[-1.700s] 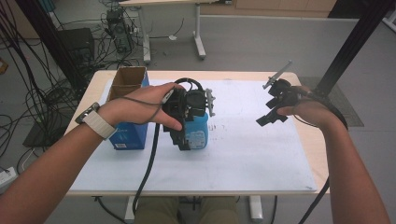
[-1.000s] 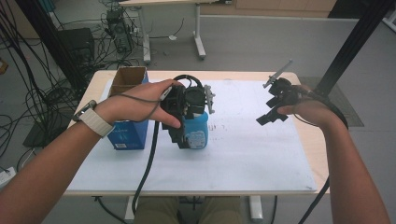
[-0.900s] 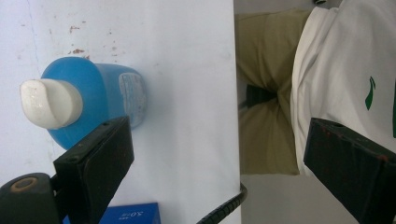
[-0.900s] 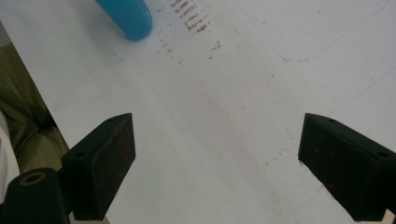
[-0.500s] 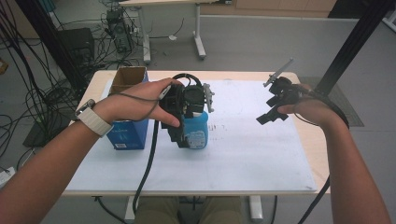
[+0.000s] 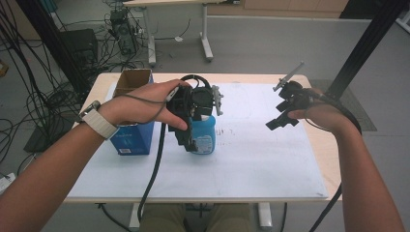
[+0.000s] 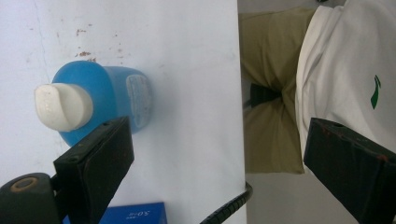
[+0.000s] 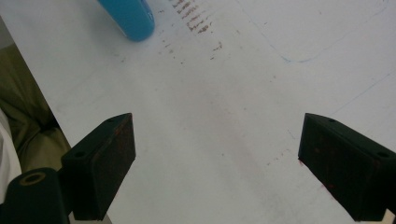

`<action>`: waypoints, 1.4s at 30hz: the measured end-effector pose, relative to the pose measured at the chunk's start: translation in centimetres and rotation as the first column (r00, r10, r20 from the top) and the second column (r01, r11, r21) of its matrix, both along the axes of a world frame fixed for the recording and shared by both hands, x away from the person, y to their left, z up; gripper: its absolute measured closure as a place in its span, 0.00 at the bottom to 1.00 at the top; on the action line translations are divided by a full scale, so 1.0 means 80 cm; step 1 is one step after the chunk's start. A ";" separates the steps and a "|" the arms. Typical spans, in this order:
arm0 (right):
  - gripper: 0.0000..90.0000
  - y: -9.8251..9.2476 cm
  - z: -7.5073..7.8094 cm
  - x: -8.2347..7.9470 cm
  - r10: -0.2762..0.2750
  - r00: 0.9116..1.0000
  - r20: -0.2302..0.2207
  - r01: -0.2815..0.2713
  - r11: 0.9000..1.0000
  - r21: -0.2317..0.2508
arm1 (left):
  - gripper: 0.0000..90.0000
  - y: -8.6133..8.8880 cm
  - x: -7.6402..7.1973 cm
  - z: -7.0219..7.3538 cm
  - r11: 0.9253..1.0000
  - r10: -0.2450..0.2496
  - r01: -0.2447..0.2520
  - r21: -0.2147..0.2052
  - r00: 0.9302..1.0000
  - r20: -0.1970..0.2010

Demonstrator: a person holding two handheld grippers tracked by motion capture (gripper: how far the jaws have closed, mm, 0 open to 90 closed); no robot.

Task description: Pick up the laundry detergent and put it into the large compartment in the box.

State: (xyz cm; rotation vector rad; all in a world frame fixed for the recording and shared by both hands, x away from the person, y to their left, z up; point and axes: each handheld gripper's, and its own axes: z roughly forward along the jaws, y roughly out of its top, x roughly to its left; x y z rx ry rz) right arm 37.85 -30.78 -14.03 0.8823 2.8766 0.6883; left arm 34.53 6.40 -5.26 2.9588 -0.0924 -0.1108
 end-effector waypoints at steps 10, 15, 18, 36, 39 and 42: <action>0.12 -0.002 0.000 -0.001 -0.005 1.000 -0.005 0.005 1.000 0.000 | 0.10 -0.002 0.004 0.005 1.000 -0.003 0.004 -0.018 0.999 0.047; 0.12 -0.005 0.000 -0.002 -0.010 1.000 -0.005 0.010 1.000 0.005 | 0.09 -0.002 0.014 0.002 1.000 0.006 -0.005 -0.017 0.999 0.051; 0.12 -0.005 0.000 -0.002 -0.010 1.000 -0.007 0.010 1.000 0.002 | 0.09 -0.004 0.020 0.001 1.000 0.002 -0.002 -0.012 0.999 0.049; 0.12 -0.007 -0.002 -0.001 -0.015 1.000 -0.011 0.015 1.000 0.007 | 0.09 -0.017 0.046 -0.013 1.000 -0.018 0.018 -0.003 0.998 0.068; 0.12 -0.007 -0.002 0.000 -0.014 1.000 -0.010 0.014 1.000 0.006 | 0.07 -0.018 0.053 -0.016 1.000 -0.028 0.028 -0.006 0.998 0.059; 0.12 -0.007 -0.001 0.001 -0.015 1.000 -0.009 0.015 1.000 0.009 | 0.05 -0.020 0.058 -0.020 0.999 -0.035 0.035 -0.003 0.998 0.060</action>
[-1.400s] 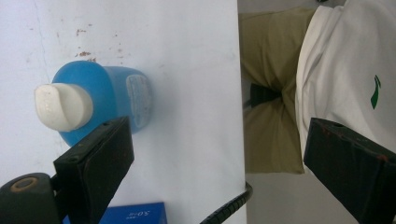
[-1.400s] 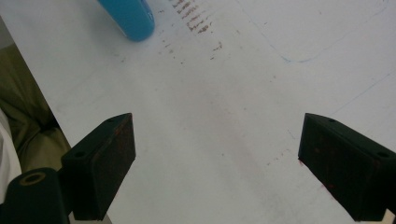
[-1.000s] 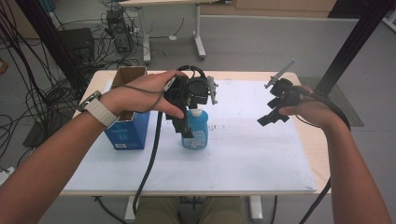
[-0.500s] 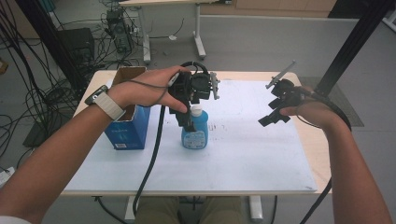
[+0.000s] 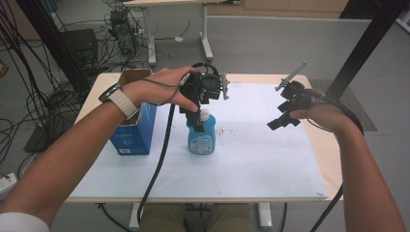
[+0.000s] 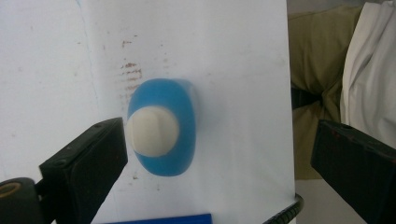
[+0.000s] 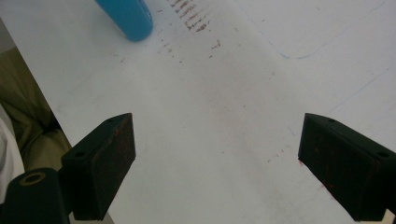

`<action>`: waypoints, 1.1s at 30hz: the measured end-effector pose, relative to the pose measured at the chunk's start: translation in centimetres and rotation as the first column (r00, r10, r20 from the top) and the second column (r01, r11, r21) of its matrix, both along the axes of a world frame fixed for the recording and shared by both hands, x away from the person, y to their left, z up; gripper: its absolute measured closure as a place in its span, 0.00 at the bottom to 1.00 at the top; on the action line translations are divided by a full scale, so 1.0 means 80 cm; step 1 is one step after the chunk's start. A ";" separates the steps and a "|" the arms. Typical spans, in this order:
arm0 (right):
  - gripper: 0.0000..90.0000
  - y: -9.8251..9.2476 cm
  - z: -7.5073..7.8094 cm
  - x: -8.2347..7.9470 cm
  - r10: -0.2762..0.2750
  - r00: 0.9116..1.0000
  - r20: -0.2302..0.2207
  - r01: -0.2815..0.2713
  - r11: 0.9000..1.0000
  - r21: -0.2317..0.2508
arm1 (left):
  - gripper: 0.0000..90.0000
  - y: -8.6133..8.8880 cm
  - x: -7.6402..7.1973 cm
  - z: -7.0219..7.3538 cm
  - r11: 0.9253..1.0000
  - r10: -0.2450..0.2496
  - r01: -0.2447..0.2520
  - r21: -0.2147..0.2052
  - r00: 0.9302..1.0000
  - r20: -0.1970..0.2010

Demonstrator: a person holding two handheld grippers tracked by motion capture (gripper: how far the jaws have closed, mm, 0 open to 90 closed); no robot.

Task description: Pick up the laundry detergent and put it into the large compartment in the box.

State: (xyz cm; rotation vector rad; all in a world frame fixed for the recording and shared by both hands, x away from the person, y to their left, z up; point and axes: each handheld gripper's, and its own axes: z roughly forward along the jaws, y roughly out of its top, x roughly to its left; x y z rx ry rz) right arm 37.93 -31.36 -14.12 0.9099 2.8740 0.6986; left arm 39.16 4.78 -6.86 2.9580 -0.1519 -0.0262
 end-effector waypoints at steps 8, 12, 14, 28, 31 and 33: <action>0.12 0.002 -0.005 0.002 0.000 1.000 -0.005 0.000 1.000 0.003 | 0.06 -0.001 0.009 -0.012 1.000 0.004 -0.004 0.004 1.000 0.010; 0.12 0.001 -0.006 0.002 -0.001 1.000 -0.005 0.001 1.000 0.003 | 0.06 -0.004 0.012 -0.015 1.000 0.009 -0.009 0.013 1.000 0.015; 0.12 0.000 -0.006 0.002 -0.005 1.000 -0.008 0.005 1.000 0.003 | 0.06 -0.005 0.014 -0.016 1.000 0.011 -0.012 0.016 1.000 0.017; 0.12 -0.005 -0.009 0.002 -0.011 1.000 -0.010 0.011 1.000 0.009 | 0.07 -0.012 0.024 -0.036 0.999 0.030 -0.032 0.035 0.999 0.040; 0.12 -0.005 -0.010 0.002 -0.012 1.000 -0.012 0.012 1.000 0.009 | 0.07 -0.012 0.025 -0.039 0.999 0.032 -0.033 0.033 0.999 0.034; 0.12 -0.005 -0.012 0.002 -0.010 1.000 -0.013 0.010 1.000 0.010 | 0.07 -0.014 0.025 -0.043 0.999 0.025 -0.026 0.035 0.999 0.037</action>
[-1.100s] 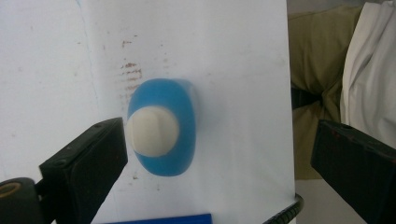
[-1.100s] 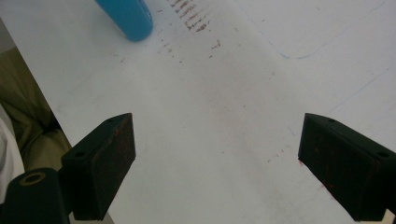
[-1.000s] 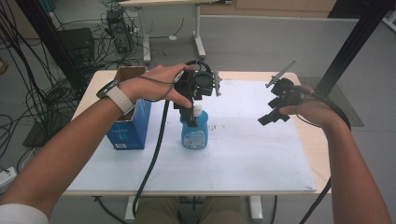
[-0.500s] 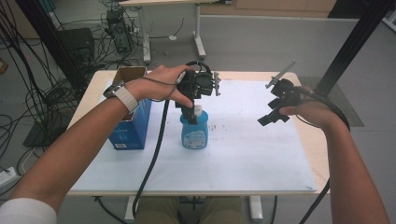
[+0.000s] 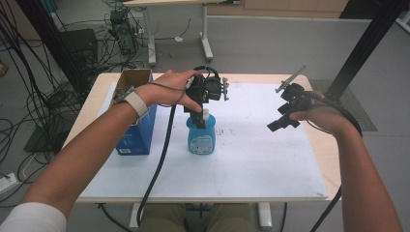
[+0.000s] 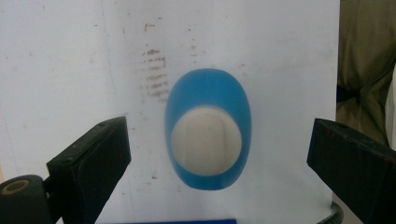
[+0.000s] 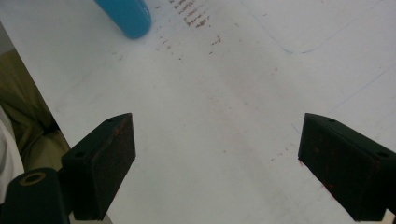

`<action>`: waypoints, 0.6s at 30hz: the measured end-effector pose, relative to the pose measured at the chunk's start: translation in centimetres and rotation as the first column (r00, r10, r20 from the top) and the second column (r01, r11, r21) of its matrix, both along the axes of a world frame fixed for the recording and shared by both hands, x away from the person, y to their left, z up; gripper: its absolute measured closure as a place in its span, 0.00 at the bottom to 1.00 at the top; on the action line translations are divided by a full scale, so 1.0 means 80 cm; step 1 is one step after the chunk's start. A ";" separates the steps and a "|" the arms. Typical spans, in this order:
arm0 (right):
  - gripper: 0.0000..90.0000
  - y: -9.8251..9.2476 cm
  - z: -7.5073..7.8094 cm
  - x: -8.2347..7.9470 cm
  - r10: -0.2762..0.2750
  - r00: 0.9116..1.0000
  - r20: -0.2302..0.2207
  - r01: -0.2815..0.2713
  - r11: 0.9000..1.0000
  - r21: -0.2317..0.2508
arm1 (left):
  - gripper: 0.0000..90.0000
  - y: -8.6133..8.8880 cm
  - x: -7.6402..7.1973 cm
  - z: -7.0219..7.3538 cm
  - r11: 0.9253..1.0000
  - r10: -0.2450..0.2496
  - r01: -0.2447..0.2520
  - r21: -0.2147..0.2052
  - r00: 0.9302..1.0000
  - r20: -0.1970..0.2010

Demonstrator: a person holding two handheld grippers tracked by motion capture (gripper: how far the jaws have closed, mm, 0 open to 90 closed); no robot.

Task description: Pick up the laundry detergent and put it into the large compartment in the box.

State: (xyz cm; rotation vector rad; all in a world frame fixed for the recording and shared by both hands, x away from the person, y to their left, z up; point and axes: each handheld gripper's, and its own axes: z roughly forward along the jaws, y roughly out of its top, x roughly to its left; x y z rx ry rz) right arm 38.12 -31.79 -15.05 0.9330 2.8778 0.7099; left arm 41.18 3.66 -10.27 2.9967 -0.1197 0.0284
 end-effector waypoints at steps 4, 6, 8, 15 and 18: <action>0.12 0.000 -0.002 0.001 0.001 1.000 -0.004 -0.001 1.000 -0.001 | 0.07 -0.002 0.001 -0.006 1.000 -0.001 0.001 0.005 1.000 0.002; 0.12 0.000 -0.003 0.002 -0.001 1.000 -0.006 0.001 1.000 0.000 | 0.07 -0.003 0.000 -0.009 1.000 0.003 -0.003 0.006 1.000 0.006; 0.12 0.001 -0.004 0.002 -0.001 1.000 -0.007 0.001 1.000 -0.002 | 0.07 -0.004 0.000 -0.011 1.000 0.002 -0.002 0.011 1.000 0.008; 0.12 0.001 -0.004 0.003 0.001 1.000 -0.007 -0.001 1.000 0.002 | 0.08 -0.005 0.001 -0.018 1.000 0.005 -0.005 0.017 1.000 0.008; 0.12 0.000 -0.005 0.002 -0.002 1.000 -0.007 0.002 1.000 0.004 | 0.08 -0.006 0.001 -0.022 1.000 0.003 -0.003 0.021 1.000 0.012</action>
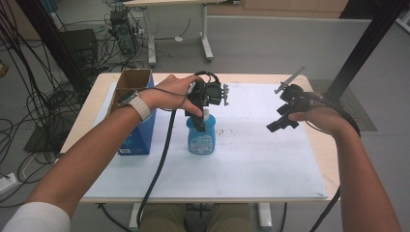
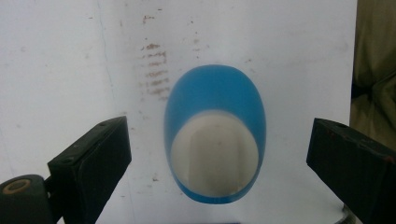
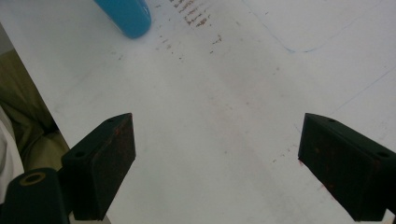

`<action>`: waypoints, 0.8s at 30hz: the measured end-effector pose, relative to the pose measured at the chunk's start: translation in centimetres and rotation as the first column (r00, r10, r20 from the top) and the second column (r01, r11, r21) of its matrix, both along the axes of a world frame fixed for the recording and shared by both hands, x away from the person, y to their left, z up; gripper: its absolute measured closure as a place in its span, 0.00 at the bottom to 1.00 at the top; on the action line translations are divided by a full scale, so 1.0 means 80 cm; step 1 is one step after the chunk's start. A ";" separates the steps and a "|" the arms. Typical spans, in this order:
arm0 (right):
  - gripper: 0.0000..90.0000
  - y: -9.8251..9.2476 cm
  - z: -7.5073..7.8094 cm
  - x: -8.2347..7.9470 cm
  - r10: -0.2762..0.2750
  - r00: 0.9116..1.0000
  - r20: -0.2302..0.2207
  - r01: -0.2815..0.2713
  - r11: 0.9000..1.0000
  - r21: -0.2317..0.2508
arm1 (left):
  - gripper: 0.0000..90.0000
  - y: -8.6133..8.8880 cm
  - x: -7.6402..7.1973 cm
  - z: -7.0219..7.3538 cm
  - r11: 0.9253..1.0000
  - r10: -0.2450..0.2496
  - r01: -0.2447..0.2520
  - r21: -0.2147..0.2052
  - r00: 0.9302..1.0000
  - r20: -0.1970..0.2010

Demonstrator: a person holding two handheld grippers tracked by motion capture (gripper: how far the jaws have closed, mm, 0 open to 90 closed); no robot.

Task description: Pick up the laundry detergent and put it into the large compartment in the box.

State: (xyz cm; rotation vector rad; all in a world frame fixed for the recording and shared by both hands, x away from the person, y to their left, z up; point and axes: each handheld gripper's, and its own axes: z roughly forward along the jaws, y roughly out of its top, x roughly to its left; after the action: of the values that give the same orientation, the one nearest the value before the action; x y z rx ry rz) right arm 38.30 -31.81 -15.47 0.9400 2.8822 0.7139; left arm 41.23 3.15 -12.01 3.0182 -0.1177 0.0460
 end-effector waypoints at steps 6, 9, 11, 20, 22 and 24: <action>0.12 -0.002 -0.003 0.000 -0.001 1.000 -0.004 0.001 1.000 0.001 | 0.08 -0.003 0.000 -0.006 1.000 -0.002 0.002 0.010 1.000 0.001; 0.12 -0.003 -0.004 0.000 -0.003 1.000 -0.005 0.003 1.000 0.002 | 0.08 -0.003 0.001 -0.008 1.000 0.002 -0.002 0.011 1.000 0.005; 0.12 -0.003 -0.004 -0.001 -0.004 1.000 -0.004 0.004 1.000 -0.001 | 0.08 -0.003 0.001 -0.009 1.000 0.003 -0.003 0.010 1.000 0.006; 0.12 -0.005 -0.002 -0.002 -0.007 1.000 -0.003 0.007 1.000 0.001 | 0.08 -0.003 0.000 -0.009 1.000 0.004 -0.004 0.009 1.000 0.006; 0.12 -0.005 -0.002 -0.002 -0.007 1.000 -0.003 0.007 1.000 0.001 | 0.08 -0.003 0.000 -0.009 1.000 0.004 -0.004 0.008 1.000 0.006; 0.12 -0.005 -0.002 -0.002 -0.007 1.000 -0.003 0.007 1.000 0.001 | 0.08 -0.002 0.000 -0.009 1.000 0.006 -0.006 0.009 1.000 0.007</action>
State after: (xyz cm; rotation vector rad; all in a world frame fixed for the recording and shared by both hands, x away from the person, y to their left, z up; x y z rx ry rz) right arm 38.12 -32.19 -15.64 0.9520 2.8792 0.7140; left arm 41.24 2.96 -12.74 3.0279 -0.1100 0.0566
